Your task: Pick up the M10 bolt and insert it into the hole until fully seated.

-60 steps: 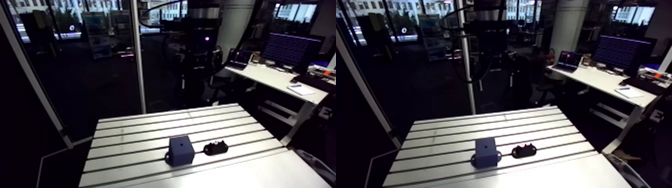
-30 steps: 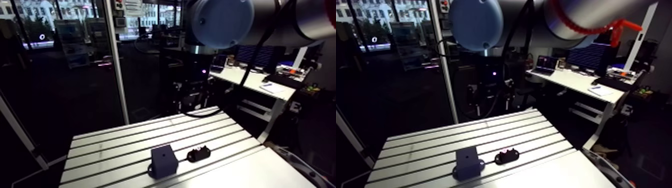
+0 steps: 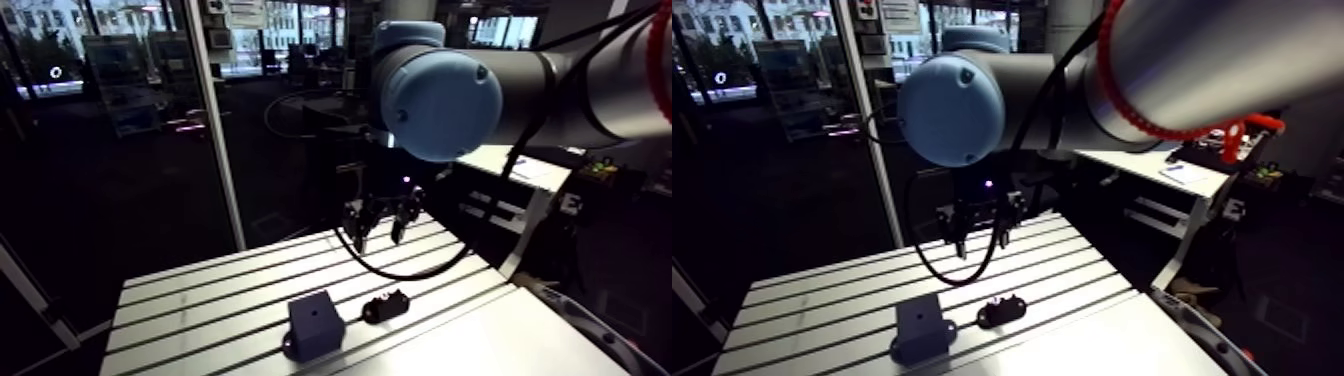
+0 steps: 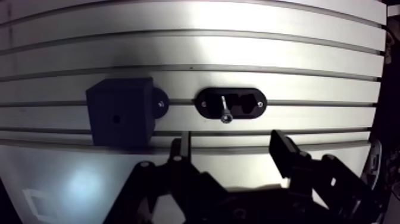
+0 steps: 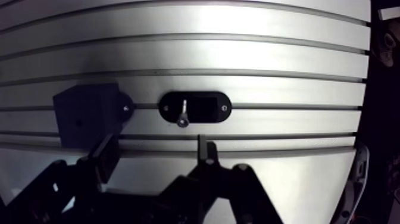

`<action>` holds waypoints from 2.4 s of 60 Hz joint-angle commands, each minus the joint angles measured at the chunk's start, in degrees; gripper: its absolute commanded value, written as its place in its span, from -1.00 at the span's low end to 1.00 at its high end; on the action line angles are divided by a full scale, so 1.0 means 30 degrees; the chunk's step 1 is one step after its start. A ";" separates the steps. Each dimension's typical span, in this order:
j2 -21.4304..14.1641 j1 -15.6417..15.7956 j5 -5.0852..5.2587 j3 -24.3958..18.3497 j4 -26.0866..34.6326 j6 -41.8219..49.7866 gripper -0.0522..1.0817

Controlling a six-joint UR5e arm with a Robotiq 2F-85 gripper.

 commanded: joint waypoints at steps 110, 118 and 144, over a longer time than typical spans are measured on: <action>0.2559 -0.0421 -0.0140 0.1352 -0.2460 -0.0867 0.06; 0.2704 -0.0533 -0.0165 0.1352 -0.2551 -0.0842 0.06; 0.2764 -0.0538 -0.0169 0.1468 -0.2552 -0.0691 0.06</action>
